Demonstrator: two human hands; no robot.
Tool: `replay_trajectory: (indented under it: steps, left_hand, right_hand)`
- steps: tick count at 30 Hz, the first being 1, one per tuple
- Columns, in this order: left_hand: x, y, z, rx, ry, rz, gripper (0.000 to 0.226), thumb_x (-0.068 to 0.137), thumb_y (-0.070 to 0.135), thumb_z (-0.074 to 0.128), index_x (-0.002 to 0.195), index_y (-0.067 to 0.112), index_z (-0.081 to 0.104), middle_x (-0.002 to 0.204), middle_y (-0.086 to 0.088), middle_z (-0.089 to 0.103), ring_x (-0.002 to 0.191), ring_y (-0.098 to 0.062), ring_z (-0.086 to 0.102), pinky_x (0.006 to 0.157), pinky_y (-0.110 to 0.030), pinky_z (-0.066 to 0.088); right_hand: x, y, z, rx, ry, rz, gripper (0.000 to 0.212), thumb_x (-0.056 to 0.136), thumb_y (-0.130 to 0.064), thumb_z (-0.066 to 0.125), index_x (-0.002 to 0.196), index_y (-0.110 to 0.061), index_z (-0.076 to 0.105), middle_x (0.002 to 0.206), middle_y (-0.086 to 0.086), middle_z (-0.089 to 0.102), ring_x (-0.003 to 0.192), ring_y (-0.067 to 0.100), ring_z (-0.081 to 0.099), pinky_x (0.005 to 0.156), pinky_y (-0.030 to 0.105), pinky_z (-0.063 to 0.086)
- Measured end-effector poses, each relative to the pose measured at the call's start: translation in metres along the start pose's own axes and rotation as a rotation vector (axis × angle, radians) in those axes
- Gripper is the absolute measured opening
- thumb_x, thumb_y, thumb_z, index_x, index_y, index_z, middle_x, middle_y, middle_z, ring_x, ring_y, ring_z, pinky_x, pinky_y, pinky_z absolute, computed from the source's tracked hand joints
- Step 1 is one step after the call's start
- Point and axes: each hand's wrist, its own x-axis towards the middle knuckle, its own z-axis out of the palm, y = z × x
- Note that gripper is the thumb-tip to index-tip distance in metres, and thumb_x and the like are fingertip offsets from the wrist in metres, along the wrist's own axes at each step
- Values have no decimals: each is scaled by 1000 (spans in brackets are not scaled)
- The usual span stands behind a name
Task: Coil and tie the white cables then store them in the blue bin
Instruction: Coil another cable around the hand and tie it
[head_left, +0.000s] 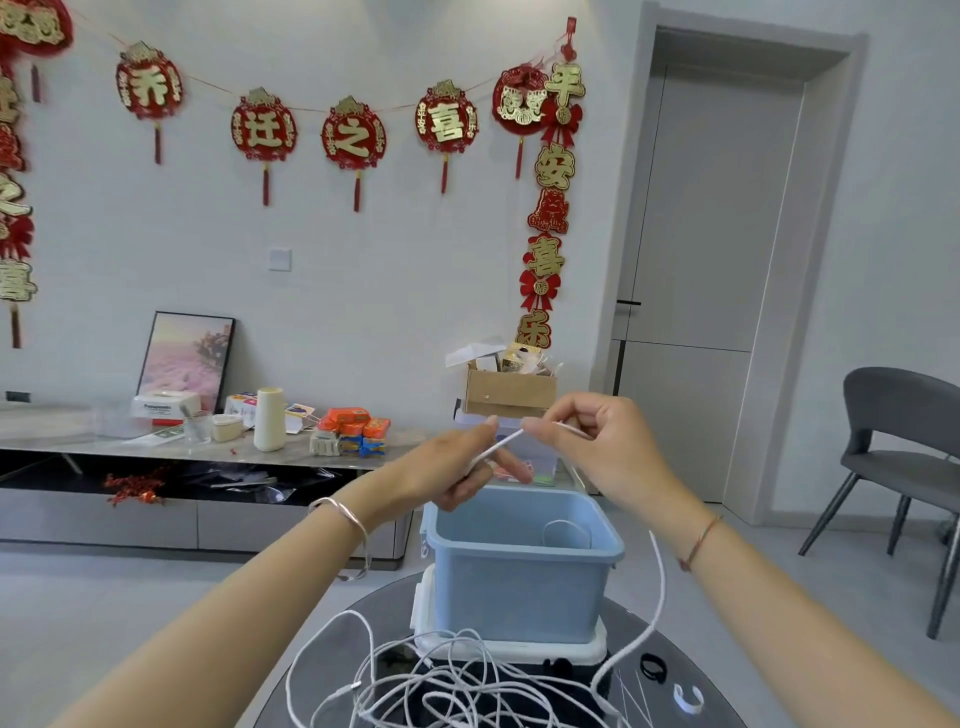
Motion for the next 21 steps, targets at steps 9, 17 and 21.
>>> replay_trajectory:
  steps: [9,17,21]
  left_hand:
    - [-5,28,3,-638,-424,26,53,96,46,26,75,13,62,38,9,22,31,-4,12,33,-13,21]
    - [9,28,-4,-912,111,236,50,102,43,25,87,13,62,41,8,27,30,-2,24,33,-14,24]
    - [15,24,-9,-901,336,288,49,103,44,21,109,16,61,52,9,55,46,-3,56,44,-14,44]
  right_hand:
    - [4,8,11,369,21,214,20,80,-35,64,69,-18,64,46,-12,38,41,3,30,43,14,29]
    - [-9,29,32,147,-166,290,30,102,-21,37,104,-11,66,60,1,46,35,3,30,36,14,24]
    - [-23,39,36,38,-277,314,31,103,-17,35,123,-14,59,56,-2,48,35,1,33,37,13,27]
